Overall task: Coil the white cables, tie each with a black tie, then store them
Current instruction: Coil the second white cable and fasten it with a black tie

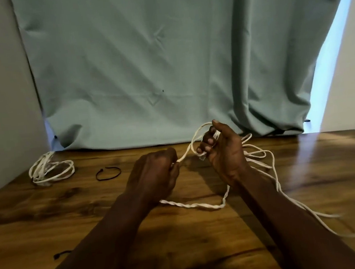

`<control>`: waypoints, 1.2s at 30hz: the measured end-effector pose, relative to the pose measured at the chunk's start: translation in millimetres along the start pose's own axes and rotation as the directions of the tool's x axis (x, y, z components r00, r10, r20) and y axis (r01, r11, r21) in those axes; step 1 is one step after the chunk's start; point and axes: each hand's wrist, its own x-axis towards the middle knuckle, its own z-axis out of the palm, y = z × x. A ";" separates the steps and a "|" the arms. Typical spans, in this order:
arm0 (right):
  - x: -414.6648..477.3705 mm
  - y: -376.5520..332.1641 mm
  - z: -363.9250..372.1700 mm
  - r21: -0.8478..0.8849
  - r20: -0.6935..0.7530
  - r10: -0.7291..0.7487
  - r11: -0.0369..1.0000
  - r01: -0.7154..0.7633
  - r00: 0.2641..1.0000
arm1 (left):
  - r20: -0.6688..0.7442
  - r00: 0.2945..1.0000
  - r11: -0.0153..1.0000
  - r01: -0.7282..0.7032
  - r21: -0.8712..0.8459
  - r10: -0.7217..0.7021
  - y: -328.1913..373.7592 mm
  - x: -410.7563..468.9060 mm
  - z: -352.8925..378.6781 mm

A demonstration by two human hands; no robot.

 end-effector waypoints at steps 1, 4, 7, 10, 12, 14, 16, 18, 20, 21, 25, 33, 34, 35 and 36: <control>-0.5 3.1 1.8 -0.070 -0.004 -0.032 0.997 0.031 0.999 | 0.033 0.999 1.000 -0.023 0.000 0.023 2.8 -0.5 0.2; -9.6 13.3 7.6 -0.430 0.061 -0.139 0.890 0.152 0.988 | 0.113 0.990 0.994 -0.078 -0.078 0.087 6.4 -1.6 0.3; -21.6 21.0 11.2 -0.738 0.165 -0.145 0.637 0.220 0.976 | 0.182 0.970 0.973 -0.124 -0.193 0.159 11.0 -1.1 0.1; -21.6 26.8 9.2 -0.897 0.296 -0.082 0.317 0.307 0.952 | 0.242 0.959 0.927 -0.052 -0.371 0.151 13.5 0.7 0.2; -18.9 28.9 6.0 -0.919 0.313 -0.028 0.242 0.310 0.949 | 0.245 0.965 0.860 0.048 -0.508 0.091 11.2 2.2 -2.0; -16.5 30.0 3.9 -0.938 0.300 0.015 0.185 0.292 0.954 | 0.263 0.965 0.773 0.156 -0.614 0.014 10.2 2.9 -7.4; -16.2 30.1 3.1 -0.938 0.306 0.044 0.183 0.293 0.951 | 0.327 0.944 0.665 0.273 -0.695 -0.045 10.1 3.1 -11.2; -16.2 29.5 1.1 -0.926 0.320 0.020 0.219 0.308 0.947 | 0.373 0.925 0.520 0.356 -0.776 -0.076 10.1 4.1 -14.1; -15.1 27.8 -1.5 -0.919 0.315 -0.017 0.247 0.309 0.949 | 0.410 0.900 0.337 0.436 -0.834 -0.149 4.0 7.0 -16.1; -14.6 27.8 -2.1 -0.913 0.314 -0.033 0.263 0.312 0.949 | 0.438 0.880 0.251 0.472 -0.845 -0.182 -0.4 8.5 -18.1; -12.9 32.8 5.8 -0.832 0.279 0.031 0.508 0.226 0.960 | 0.500 0.847 0.130 0.525 -0.841 -0.181 -13.0 8.0 -26.6; -12.2 22.0 8.3 -0.559 0.261 0.423 0.799 -0.221 0.868 | 0.327 0.894 0.406 0.433 -0.805 -0.305 -31.1 6.5 -18.8; -11.9 23.1 8.4 -0.516 0.258 0.453 0.811 -0.275 0.853 | 0.337 0.888 0.378 0.442 -0.814 -0.312 -28.5 5.1 -15.5; -11.4 25.1 7.9 -0.465 0.251 0.471 0.825 -0.322 0.846 | 0.363 0.877 0.337 0.460 -0.821 -0.314 -25.5 4.8 -12.3; -11.2 27.2 6.9 -0.409 0.244 0.479 0.839 -0.359 0.843 | 0.403 0.862 0.282 0.487 -0.826 -0.309 -22.2 5.1 -9.8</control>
